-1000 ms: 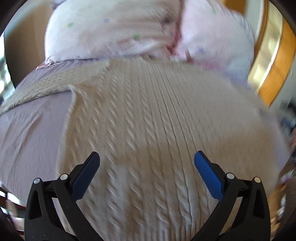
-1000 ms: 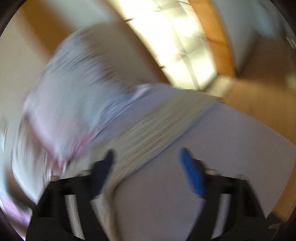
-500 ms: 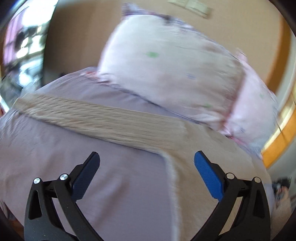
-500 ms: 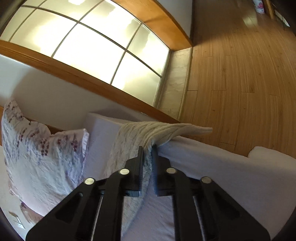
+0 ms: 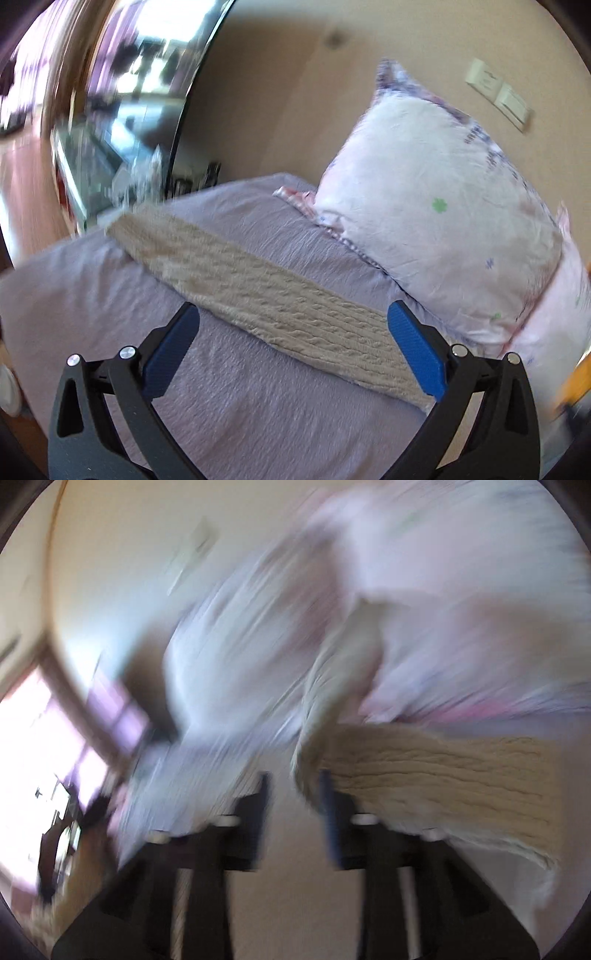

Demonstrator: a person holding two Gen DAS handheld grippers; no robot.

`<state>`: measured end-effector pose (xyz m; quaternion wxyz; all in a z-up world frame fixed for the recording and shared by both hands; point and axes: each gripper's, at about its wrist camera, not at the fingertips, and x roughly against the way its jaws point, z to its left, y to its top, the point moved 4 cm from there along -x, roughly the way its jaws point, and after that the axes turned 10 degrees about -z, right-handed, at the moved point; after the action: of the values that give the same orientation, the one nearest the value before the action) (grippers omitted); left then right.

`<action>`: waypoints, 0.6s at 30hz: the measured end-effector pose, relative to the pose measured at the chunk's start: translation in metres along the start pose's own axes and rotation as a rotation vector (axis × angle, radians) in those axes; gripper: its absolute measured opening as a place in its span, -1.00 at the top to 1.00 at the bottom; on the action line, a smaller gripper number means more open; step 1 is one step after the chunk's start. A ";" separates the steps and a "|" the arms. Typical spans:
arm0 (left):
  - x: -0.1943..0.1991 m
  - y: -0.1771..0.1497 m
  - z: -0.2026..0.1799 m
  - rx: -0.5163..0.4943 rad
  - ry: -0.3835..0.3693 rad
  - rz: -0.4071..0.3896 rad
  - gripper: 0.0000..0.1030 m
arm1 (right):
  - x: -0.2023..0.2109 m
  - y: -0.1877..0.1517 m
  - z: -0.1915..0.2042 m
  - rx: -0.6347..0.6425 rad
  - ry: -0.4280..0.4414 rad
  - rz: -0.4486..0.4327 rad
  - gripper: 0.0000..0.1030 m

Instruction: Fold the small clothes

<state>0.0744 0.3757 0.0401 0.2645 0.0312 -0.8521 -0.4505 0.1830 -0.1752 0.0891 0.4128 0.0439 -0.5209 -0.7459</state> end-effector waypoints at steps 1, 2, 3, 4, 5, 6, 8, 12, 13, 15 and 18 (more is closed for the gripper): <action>-0.003 0.000 0.004 0.029 -0.001 0.016 -0.95 | -0.005 -0.006 0.012 0.026 0.023 0.010 0.11; -0.007 -0.001 0.011 0.070 -0.007 0.033 -0.90 | -0.004 -0.008 0.018 0.051 0.022 -0.002 -0.02; -0.011 0.000 0.021 0.125 -0.016 0.052 -0.84 | 0.003 -0.006 0.020 0.072 -0.004 -0.043 -0.27; -0.015 0.000 0.028 0.159 -0.019 0.063 -0.79 | 0.012 0.000 0.015 0.066 -0.029 -0.087 -0.39; -0.019 -0.002 0.034 0.190 -0.017 0.073 -0.70 | 0.018 0.004 0.010 0.054 -0.042 -0.108 -0.54; -0.022 -0.001 0.040 0.215 -0.014 0.079 -0.61 | 0.029 0.009 0.000 0.029 -0.066 -0.140 -0.55; -0.030 0.000 0.052 0.278 -0.006 0.092 -0.51 | 0.055 0.012 -0.025 -0.019 -0.119 -0.175 -0.55; -0.045 0.006 0.082 0.408 0.041 0.103 -0.40 | 0.083 0.006 -0.057 -0.087 -0.203 -0.210 -0.55; -0.048 0.007 0.090 0.443 0.055 0.104 -0.39 | 0.088 0.004 -0.065 -0.102 -0.220 -0.217 -0.55; -0.052 0.010 0.100 0.485 0.059 0.089 -0.22 | 0.096 -0.002 -0.079 -0.130 -0.242 -0.228 -0.57; -0.063 0.017 0.111 0.514 0.073 0.085 -0.02 | 0.106 -0.009 -0.088 -0.161 -0.252 -0.241 -0.59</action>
<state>0.0787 0.4872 -0.0237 0.2970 0.0778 -0.9290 -0.2064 0.1524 -0.3091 0.0805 0.2543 -0.0211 -0.4981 -0.8288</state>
